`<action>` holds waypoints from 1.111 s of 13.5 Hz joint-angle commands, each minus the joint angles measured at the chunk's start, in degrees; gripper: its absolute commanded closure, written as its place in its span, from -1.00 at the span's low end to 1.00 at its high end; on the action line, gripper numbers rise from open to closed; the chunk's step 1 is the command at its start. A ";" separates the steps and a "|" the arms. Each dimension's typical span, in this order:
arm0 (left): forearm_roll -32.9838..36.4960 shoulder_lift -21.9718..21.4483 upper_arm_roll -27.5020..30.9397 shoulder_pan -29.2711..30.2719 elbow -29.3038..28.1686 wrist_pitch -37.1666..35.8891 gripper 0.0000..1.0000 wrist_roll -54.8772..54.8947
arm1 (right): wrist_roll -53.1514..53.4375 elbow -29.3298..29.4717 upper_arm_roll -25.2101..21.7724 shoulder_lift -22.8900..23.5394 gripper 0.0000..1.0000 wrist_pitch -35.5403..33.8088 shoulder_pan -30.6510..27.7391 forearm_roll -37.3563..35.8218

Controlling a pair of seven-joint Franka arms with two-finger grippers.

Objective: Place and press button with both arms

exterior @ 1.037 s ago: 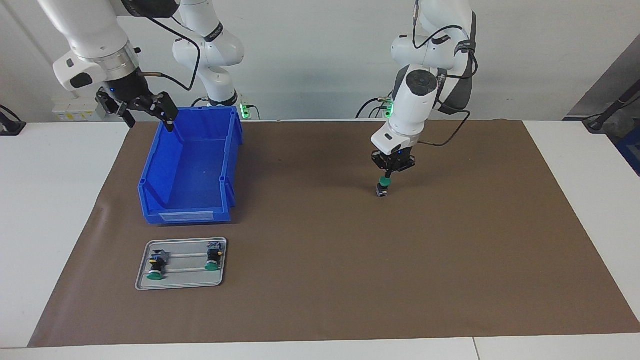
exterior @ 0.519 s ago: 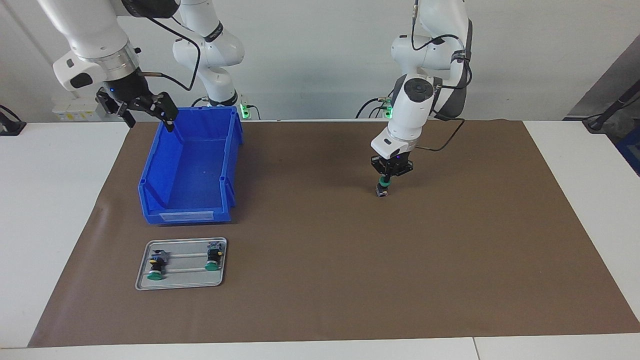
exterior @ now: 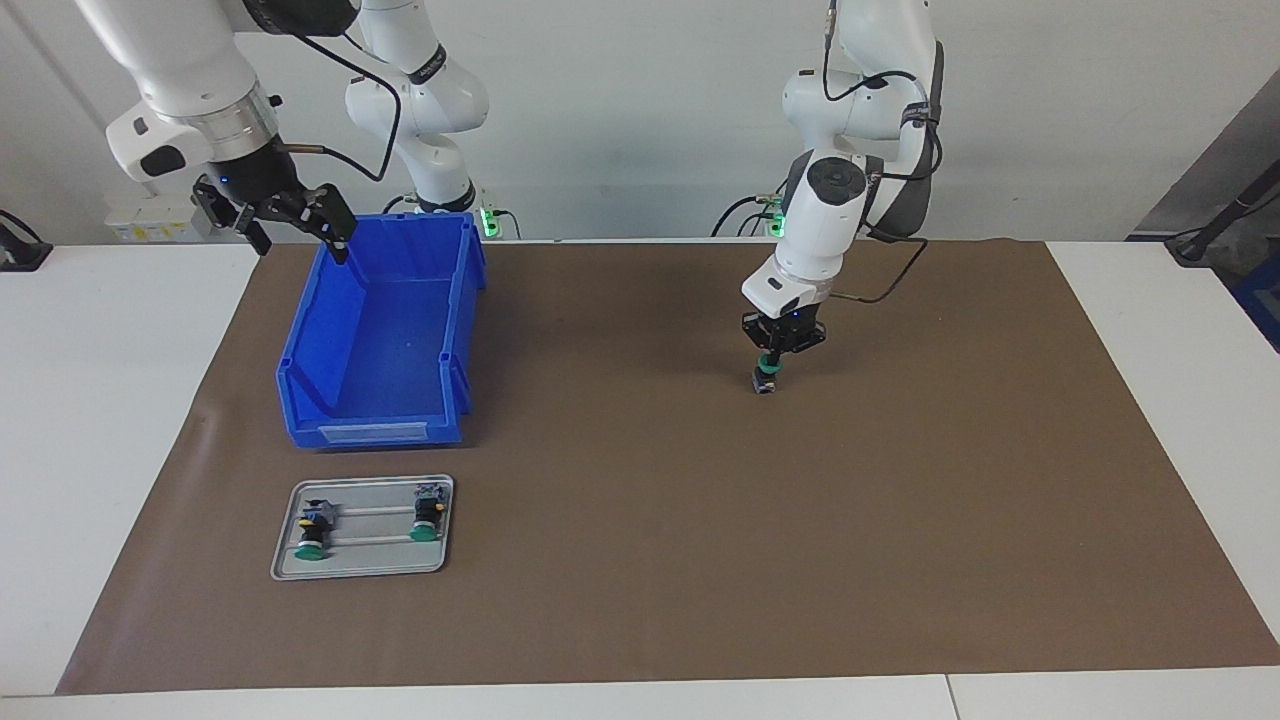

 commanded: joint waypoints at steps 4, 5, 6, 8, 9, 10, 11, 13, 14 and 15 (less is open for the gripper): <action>1.10 0.79 0.69 -1.43 -1.11 1.77 1.00 -1.34 | -1.66 -0.48 -0.03 -0.53 -1.00 -0.51 -0.38 1.28; 1.10 0.62 0.69 -1.34 0.03 0.20 1.00 -1.34 | -1.66 -0.48 -0.03 -0.53 -1.00 -0.51 -0.38 1.28; 1.10 0.27 0.78 -1.34 1.95 -2.78 1.00 -1.26 | -1.66 -0.48 -0.03 -0.53 -1.00 -0.51 -0.38 1.28; 1.10 -0.08 0.86 -0.56 7.65 -10.77 1.00 -0.91 | -1.66 -0.48 -0.03 -0.53 -1.00 -0.51 -0.38 1.28; 1.10 -0.26 1.12 -0.03 9.77 -13.16 1.00 -0.73 | -1.66 -0.48 -0.03 -0.53 -1.00 -0.51 -0.38 1.28; 1.10 -0.43 1.21 1.02 11.62 -14.75 1.00 -0.56 | -1.66 -0.48 -0.03 -0.53 -1.00 -0.51 -0.38 1.28; 1.10 -0.70 1.22 2.77 13.90 -16.94 0.25 0.66 | -1.66 -0.48 -0.03 -0.53 -1.00 -0.51 -0.38 1.28; 1.10 -2.09 1.22 6.19 16.99 -20.45 -1.00 3.83 | -1.66 -0.48 -0.03 -0.53 -1.00 -0.51 -0.38 1.28; 1.01 -2.63 1.22 8.56 19.18 -23.26 -1.00 4.54 | -1.66 -0.48 -0.03 -0.53 -1.00 -0.51 -0.38 1.28; 1.01 -2.81 1.22 10.50 22.16 -26.68 -1.00 6.63 | -1.66 -0.48 -0.03 -0.53 -1.00 -0.51 -0.38 1.28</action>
